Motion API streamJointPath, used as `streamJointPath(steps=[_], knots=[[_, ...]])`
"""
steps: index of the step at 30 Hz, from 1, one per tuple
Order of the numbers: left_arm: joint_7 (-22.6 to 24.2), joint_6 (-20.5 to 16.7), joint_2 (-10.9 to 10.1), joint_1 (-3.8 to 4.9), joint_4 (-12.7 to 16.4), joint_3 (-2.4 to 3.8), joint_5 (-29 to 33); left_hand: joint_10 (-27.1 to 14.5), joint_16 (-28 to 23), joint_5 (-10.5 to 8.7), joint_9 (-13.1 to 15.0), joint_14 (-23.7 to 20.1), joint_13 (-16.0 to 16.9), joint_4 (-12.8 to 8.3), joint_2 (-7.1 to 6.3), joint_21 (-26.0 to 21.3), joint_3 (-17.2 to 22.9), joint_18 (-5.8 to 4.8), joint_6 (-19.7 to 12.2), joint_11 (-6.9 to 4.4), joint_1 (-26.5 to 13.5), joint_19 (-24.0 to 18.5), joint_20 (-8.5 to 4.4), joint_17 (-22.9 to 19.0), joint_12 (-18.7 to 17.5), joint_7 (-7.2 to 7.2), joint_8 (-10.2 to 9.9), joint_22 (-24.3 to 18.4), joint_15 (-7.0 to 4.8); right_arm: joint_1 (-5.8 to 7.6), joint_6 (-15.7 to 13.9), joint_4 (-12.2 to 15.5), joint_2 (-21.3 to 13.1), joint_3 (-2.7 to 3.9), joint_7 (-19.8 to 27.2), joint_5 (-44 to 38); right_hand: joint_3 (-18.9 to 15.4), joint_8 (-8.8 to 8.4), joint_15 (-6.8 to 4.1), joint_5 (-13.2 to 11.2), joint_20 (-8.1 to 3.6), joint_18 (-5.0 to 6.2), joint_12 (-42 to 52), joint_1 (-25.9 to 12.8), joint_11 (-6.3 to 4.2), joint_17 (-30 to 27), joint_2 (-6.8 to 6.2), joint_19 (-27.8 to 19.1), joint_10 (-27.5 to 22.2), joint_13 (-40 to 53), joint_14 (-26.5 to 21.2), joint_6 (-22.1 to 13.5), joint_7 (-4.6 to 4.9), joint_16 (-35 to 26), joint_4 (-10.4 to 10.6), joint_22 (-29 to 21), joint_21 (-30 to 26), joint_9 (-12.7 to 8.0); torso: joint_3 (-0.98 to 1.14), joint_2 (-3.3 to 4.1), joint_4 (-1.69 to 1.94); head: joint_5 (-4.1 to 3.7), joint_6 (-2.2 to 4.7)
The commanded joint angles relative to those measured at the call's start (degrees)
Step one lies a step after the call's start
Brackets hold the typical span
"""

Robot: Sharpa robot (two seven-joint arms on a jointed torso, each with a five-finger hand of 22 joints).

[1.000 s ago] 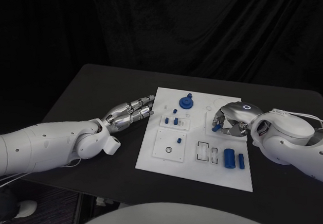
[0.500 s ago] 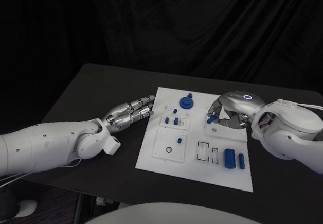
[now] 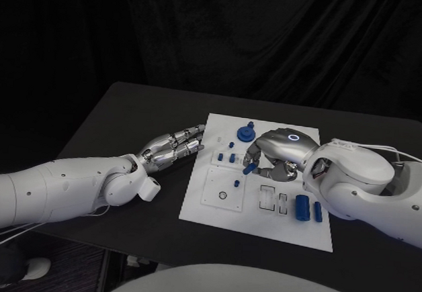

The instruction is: Assemble the parts on the task board

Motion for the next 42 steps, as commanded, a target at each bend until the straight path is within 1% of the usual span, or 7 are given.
streamJointPath(steps=[1, 10, 16, 19, 25, 32, 42], knots=[[2.1, 0.7, 0.2, -0.06, 0.1, 0.06, 0.4, 0.0, -0.2, 0.21, 0.0, 0.0, -0.1, 0.0, -0.08, 0.0, 0.3, 0.39, 0.1, 0.39, 0.4, 0.1, -0.06, -0.1, -0.3, 0.13, 0.2, -0.1, 0.11, -1.23, 0.7, -0.2, 2.0, 0.02, 1.4, -3.9, 0.4, -0.11, -0.01, 0.7, -0.08, -0.98, -0.4, -0.8, 0.27, 0.2, 0.04, 0.2, 0.2, -0.1, 0.4, 0.4, 0.42, 0.4, -0.1, 8.1, 0.4, 4.2, -0.04, -0.02, 0.05, 0.15, 0.01], [2.2, 0.6, 0.1, -0.07, 0.3, 0.06, 0.4, 0.0, -0.2, 0.16, 0.0, 0.0, -0.1, 0.1, -0.04, 0.0, 0.3, 0.39, 0.1, 0.39, 0.3, 0.1, -0.07, -0.1, -0.3, 0.13, 0.2, -0.1, 0.1, -4.02, 1.0, -2.8, 6.9, 0.02, 3.3, -7.4, 1.0, -0.32, 0.06, 2.4, -0.05, -1.19, -1.6, -1.8, 0.38, 1.7, -0.65, 0.7, 0.4, 0.0, 1.0, 0.3, 0.45, 1.1, -0.4, 8.4, 1.5, 5.1, -0.08, 0.03, 0.04, 0.37, 0.01], [2.2, 0.7, 0.1, -0.07, 0.4, 0.06, 0.4, 0.0, -0.2, 0.14, 0.0, 0.0, -0.1, 0.1, -0.03, 0.0, 0.3, 0.39, 0.1, 0.4, 0.3, 0.1, -0.08, -0.1, -0.2, 0.14, 0.2, -0.1, 0.08, -5.05, 1.9, -4.2, 9.1, 0.02, 3.9, -9.8, 1.1, -0.46, 0.12, 3.1, 0.0, -1.26, -2.0, -2.2, 0.44, 2.1, -0.77, 0.8, 0.5, 0.1, 1.1, 0.2, 0.48, 1.4, -0.6, 8.5, 1.9, 5.4, -0.05, 0.06, -0.05, 0.6, 0.01], [2.1, 0.7, 0.1, -0.07, 0.4, 0.06, 0.4, 0.0, -0.2, 0.14, 0.0, 0.0, -0.1, 0.1, -0.03, 0.0, 0.3, 0.39, 0.1, 0.4, 0.3, 0.1, -0.08, -0.1, -0.2, 0.14, 0.2, -0.1, 0.08, -5.25, 2.6, -4.5, 9.7, 0.02, 3.8, -10.4, 1.1, -0.49, 0.12, 3.5, 0.01, -1.26, -2.2, -2.3, 0.43, 2.3, -0.81, 0.8, 0.5, 0.1, 1.1, 0.2, 0.46, 1.4, -0.7, 8.5, 2.0, 5.5, -0.09, 0.0, 0.01, 0.58, 0.01], [2.1, 0.9, 0.3, -0.07, 0.4, 0.06, 0.4, 0.0, -0.2, 0.14, 0.0, 0.0, -0.1, 0.1, -0.03, 0.0, 0.3, 0.39, 0.1, 0.4, 0.3, 0.1, -0.08, -0.1, -0.2, 0.14, 0.2, -0.1, 0.08, -5.55, 4.1, -4.8, 10.2, 0.02, 3.4, -12.3, 1.2, -0.54, 0.12, 3.7, 0.01, -1.24, -2.3, -2.3, 0.43, 2.1, -0.85, 0.8, 0.6, 0.1, 1.1, 0.2, 0.47, 1.3, -0.8, 8.5, 1.9, 5.6, -0.11, -0.01, -0.14, 0.79, 0.01], [2.1, 1.0, 0.5, -0.07, 0.2, 0.06, 0.4, 0.0, -0.2, 0.14, 0.0, 0.0, -0.1, 0.1, 0.01, 0.0, 0.3, 0.4, 0.0, 0.4, 0.2, 0.1, -0.1, -0.1, -0.3, 0.14, 0.2, -0.1, 0.05, -5.7, 5.6, -5.0, 10.2, 0.02, 2.9, -13.4, 1.3, -0.51, 0.12, 3.9, 0.02, -1.21, -2.4, -2.3, 0.41, 2.0, -0.89, 0.7, 0.7, 0.2, 1.0, 0.3, 0.44, 1.3, -1.1, 8.4, 1.7, 5.8, -0.09, -0.13, -0.01, 0.88, 0.01], [2.1, 1.0, 0.6, -0.08, 0.0, 0.06, 0.4, 0.0, -0.2, 0.14, 0.0, 0.0, -0.1, 0.1, 0.04, 0.0, 0.4, 0.41, 0.0, 0.4, 0.2, 0.1, -0.12, -0.1, -0.3, 0.15, 0.2, -0.1, 0.02, -5.93, 6.5, -5.3, 10.2, 0.02, 2.6, -13.6, 1.4, -0.43, 0.11, 4.1, 0.02, -1.2, -2.6, -2.3, 0.4, 2.1, -0.83, 0.7, 0.7, 0.2, 1.0, 0.5, 0.44, 1.3, -1.3, 8.4, 1.7, 6.0, -0.09, -0.17, -0.04, 1.05, 0.01]])
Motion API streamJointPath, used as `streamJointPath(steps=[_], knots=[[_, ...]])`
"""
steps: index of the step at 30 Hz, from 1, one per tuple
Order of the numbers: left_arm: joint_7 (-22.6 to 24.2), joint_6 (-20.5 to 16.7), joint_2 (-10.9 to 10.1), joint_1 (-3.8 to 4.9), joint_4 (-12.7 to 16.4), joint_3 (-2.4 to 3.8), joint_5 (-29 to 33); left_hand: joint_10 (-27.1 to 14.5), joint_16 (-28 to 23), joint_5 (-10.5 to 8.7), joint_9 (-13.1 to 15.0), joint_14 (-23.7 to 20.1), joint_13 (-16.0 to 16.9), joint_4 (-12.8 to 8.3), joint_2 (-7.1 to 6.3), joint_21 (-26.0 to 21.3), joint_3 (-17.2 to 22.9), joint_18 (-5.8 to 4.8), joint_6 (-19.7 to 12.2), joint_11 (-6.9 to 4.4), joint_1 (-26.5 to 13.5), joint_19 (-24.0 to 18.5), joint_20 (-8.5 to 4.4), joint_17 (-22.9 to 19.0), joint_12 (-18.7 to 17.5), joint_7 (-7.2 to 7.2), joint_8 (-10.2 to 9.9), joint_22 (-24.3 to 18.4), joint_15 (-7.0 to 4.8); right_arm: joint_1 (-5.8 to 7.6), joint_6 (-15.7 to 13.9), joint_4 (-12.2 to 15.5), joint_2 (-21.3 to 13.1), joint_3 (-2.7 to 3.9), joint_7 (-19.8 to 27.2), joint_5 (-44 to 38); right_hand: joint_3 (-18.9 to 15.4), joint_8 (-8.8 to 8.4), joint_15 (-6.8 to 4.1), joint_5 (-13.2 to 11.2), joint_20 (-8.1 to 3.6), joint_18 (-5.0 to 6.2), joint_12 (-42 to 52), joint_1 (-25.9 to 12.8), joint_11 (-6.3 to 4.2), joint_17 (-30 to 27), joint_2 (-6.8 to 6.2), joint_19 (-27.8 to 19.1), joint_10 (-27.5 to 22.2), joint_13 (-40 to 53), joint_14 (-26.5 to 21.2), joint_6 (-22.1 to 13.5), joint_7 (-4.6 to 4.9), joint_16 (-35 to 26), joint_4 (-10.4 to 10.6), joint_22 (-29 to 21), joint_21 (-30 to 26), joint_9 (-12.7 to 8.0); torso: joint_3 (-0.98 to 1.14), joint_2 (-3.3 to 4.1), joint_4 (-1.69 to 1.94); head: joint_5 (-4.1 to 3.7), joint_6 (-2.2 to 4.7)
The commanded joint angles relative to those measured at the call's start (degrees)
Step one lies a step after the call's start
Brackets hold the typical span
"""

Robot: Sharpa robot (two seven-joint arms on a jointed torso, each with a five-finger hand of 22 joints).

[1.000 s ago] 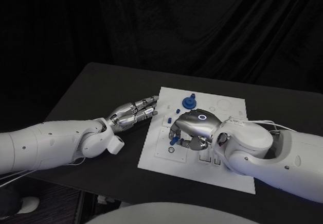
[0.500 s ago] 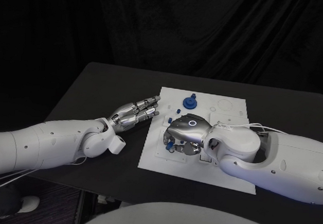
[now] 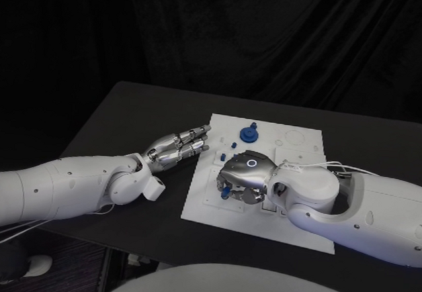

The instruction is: Assemble the parts on the task board

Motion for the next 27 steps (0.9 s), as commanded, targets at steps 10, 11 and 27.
streamJointPath(steps=[10, 11, 27], knots=[[2.2, 0.6, 0.3, -0.06, -0.1, 0.05, 0.4, 0.0, -0.2, 0.15, 0.0, 0.0, -0.1, 0.0, 0.04, 0.0, 0.2, 0.4, 0.0, 0.4, 0.2, 0.1, -0.12, -0.1, -0.3, 0.15, 0.2, -0.1, 0.02, -0.63, 2.0, -0.3, -0.1, 0.03, -0.6, -1.2, 0.0, 0.24, 0.1, 0.4, 0.02, -0.29, -0.3, -0.5, -0.02, 0.0, -0.02, 0.2, 0.4, 0.1, 0.1, 0.4, 0.15, 0.1, -0.3, 8.4, -0.1, 5.2, 0.03, 0.03, -0.01, 0.13, 0.01], [2.2, 0.7, 0.3, -0.06, -0.1, 0.05, 0.4, 0.0, -0.2, 0.15, 0.0, 0.0, -0.1, 0.0, 0.04, 0.0, 0.2, 0.4, 0.0, 0.4, 0.2, 0.1, -0.12, -0.1, -0.3, 0.15, 0.2, -0.1, 0.02, -0.7, 2.0, -0.3, -0.1, 0.03, -0.5, -1.2, 0.0, 0.24, 0.1, 0.4, 0.02, -0.29, -0.3, -0.5, -0.02, 0.0, -0.02, 0.2, 0.4, 0.1, 0.1, 0.4, 0.15, 0.1, -0.3, 8.4, -0.1, 5.2, 0.04, 0.04, -0.03, 0.16, 0.01], [2.1, 0.8, 0.7, -0.09, -0.5, 0.05, 0.4, 0.0, -0.2, 0.15, 0.0, 0.0, -0.1, 0.0, 0.06, 0.0, 0.3, 0.42, -0.1, 0.4, 0.1, 0.1, -0.18, -0.1, -0.3, 0.15, 0.2, -0.2, -0.06, -1.19, 2.3, -1.3, 0.3, 0.03, 0.1, -1.2, -1.5, -8.82, 1.88, -6.8, 1.67, 0.47, -6.3, -4.2, 3.3, -3.0, -1.94, -2.0, -12.0, -1.0, -2.1, -17.3, -2.68, -1.8, 0.4, 7.2, -4.6, 1.2, -0.02, 0.0, 0.01, 0.33, 0.01]])
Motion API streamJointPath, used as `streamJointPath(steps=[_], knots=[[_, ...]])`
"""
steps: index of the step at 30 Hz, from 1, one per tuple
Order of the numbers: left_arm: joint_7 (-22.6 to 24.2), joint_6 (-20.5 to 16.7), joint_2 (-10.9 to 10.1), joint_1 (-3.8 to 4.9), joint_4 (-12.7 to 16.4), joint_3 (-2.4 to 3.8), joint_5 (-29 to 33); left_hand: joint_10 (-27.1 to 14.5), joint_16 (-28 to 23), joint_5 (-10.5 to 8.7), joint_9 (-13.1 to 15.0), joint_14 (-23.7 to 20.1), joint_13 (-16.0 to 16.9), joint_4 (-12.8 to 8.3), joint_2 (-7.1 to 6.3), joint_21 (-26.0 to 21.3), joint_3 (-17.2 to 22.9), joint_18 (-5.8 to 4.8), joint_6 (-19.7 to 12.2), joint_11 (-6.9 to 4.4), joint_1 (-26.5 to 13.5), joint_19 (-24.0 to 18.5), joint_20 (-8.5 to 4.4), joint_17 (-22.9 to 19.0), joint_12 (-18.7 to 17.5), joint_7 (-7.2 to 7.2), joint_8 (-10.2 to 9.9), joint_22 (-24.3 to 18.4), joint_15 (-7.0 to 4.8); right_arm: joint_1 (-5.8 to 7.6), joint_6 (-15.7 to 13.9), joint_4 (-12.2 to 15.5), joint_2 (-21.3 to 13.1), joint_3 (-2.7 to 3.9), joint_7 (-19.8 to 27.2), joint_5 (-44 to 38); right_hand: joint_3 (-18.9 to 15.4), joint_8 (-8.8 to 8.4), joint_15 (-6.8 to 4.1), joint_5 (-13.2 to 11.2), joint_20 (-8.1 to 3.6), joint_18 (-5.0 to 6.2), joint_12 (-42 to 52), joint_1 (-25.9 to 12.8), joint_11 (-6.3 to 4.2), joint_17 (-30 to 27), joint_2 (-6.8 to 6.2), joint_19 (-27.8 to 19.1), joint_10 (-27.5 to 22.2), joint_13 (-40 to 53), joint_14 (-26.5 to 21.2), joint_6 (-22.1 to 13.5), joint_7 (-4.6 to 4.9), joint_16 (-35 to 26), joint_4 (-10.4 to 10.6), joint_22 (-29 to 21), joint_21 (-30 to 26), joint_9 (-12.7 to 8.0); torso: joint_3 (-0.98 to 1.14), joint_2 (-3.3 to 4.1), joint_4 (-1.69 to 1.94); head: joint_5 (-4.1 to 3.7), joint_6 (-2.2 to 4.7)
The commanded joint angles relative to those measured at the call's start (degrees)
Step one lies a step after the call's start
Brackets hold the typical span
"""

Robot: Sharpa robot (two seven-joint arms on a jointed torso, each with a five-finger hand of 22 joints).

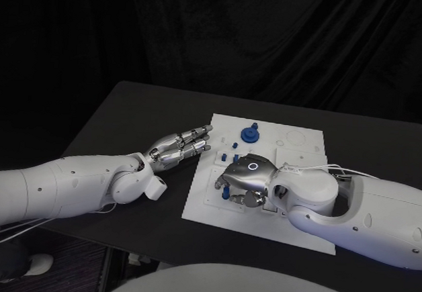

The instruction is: Assemble the parts on the task board

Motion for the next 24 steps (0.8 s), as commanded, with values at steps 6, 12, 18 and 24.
streamJointPath(steps=[6, 12, 18, 24], knots=[[2.2, 0.7, 0.1, -0.1, 0.1, 0.05, 0.4, -0.1, -0.2, 0.16, 0.0, 0.0, -0.1, -0.1, 0.06, 0.0, 0.3, 0.43, 0.0, 0.38, 0.1, 0.1, -0.21, -0.1, -0.3, 0.17, 0.2, -0.1, -0.1, -0.44, -1.2, -0.4, -0.4, 0.01, 0.8, -0.5, -9.1, -1.7, 0.36, -3.9, 0.69, 1.04, 0.0, 4.4, 1.66, -2.8, -3.45, -2.0, -13.1, -0.4, -2.4, -24.1, -4.33, -1.6, 7.3, 6.5, -4.3, -9.0, 0.06, 0.01, -0.07, 0.0, 0.01], [2.3, 0.4, -0.4, -0.12, 0.3, 0.05, 0.4, -0.1, -0.2, 0.16, 0.0, 0.0, -0.1, -0.1, 0.06, 0.0, 0.3, 0.43, 0.0, 0.38, 0.1, 0.1, -0.21, -0.1, -0.3, 0.17, 0.2, -0.1, -0.1, 0.5, -8.2, 1.4, -4.0, 0.06, 2.4, 2.4, -9.8, -1.78, 0.5, -4.1, 0.81, 1.3, 1.1, 4.6, 1.82, -4.3, -4.35, -2.8, -15.0, -0.4, -3.4, -26.5, -5.51, -2.6, 7.4, 6.0, -6.3, -10.2, 0.06, -0.06, -0.1, -0.07, 0.01], [2.4, 0.1, -0.9, -0.14, 0.4, 0.05, 0.4, 0.0, -0.2, 0.16, 0.1, 0.0, -0.1, -0.1, 0.02, 0.0, 0.3, 0.44, 0.2, 0.39, 0.1, 0.1, -0.23, -0.1, -0.3, 0.22, 0.2, -0.1, -0.13, 5.44, -13.4, 4.3, -10.2, 0.05, 2.6, 10.3, -7.3, 0.48, 1.03, -1.3, 1.11, 1.04, 6.8, 5.8, 1.17, -3.2, -1.59, -2.2, -10.6, 1.3, -2.9, -17.9, -1.94, -1.8, 7.0, 6.4, -5.3, -8.8, -0.07, -0.09, -0.02, -1.39, 0.01], [2.4, -0.7, -1.3, -0.15, 0.8, 0.05, 0.4, 0.1, -0.2, 0.17, 0.1, 0.0, 0.0, -0.1, -0.13, 0.0, 0.3, 0.46, 0.5, 0.4, 0.0, 0.1, -0.28, -0.1, -0.2, 0.24, 0.3, -0.1, -0.2, 9.93, -11.1, 6.1, -18.3, 0.0, -1.1, 23.6, -6.4, 8.37, -3.2, 1.1, -1.81, 1.85, 35.7, 3.9, -4.61, -9.7, 1.07, -4.0, 2.3, 17.8, -5.1, 1.1, 1.57, -6.5, 5.3, 4.8, -11.1, -4.3, -0.25, -0.07, -0.29, -2.82, 0.01]])
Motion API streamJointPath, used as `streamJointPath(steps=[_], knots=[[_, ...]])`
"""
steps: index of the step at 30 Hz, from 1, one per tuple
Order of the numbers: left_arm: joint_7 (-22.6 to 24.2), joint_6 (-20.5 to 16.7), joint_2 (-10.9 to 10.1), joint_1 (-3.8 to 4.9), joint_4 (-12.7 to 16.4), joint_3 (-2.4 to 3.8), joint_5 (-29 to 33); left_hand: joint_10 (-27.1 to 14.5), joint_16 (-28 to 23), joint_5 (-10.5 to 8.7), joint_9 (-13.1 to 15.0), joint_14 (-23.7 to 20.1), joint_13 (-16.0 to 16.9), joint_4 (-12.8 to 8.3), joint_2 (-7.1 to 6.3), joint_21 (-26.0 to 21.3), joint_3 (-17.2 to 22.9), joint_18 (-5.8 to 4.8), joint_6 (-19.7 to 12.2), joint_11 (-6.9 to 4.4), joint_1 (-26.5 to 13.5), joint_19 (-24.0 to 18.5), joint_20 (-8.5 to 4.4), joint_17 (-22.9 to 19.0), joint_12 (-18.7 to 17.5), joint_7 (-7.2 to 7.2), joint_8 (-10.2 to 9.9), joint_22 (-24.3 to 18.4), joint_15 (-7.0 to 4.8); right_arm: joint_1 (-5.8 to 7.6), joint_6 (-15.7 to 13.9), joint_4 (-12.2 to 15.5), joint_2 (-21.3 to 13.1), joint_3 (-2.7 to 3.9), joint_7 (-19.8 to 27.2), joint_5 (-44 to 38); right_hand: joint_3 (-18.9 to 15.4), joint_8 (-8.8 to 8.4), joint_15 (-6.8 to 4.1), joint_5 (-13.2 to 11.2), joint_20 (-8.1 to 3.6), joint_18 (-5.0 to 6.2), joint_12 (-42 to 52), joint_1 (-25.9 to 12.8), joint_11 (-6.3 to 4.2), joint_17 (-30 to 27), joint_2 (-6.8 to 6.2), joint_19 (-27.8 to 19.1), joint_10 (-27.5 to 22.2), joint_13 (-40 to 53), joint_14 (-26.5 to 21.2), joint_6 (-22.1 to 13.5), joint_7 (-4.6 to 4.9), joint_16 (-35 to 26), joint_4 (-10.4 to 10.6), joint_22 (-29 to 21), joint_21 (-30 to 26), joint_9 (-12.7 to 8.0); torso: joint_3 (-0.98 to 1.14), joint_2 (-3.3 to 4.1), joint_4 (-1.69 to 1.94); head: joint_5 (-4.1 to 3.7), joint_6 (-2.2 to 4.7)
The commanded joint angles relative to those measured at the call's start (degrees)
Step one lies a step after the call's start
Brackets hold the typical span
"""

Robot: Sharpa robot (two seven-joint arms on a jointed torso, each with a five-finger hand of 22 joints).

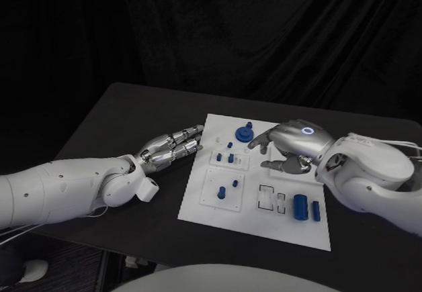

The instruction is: Assemble the parts on the task board

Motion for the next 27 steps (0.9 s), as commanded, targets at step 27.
streamJointPath(steps=[27], knots=[[4.1, -1.7, -0.7, -0.1, 1.2, 0.05, 0.4, 0.3, -0.2, 0.41, 0.2, 0.0, 0.0, -0.1, -0.41, -0.1, 0.3, 0.6, 1.2, 0.53, -0.3, 0.0, -1.32, -0.1, -0.2, 0.27, 0.4, -0.4, -1.34, -4.67, 10.8, 3.5, -14.1, -0.12, -24.6, 13.9, -1.2, 20.51, -4.36, -4.9, -4.59, -4.49, 50.1, -31.6, -4.69, 33.7, 0.04, 11.2, 35.8, 74.4, 12.7, 8.7, -4.06, 17.7, 1.8, 12.8, 31.3, 12.1, -0.14, 0.13, -0.3, -6.69, 0.01]])
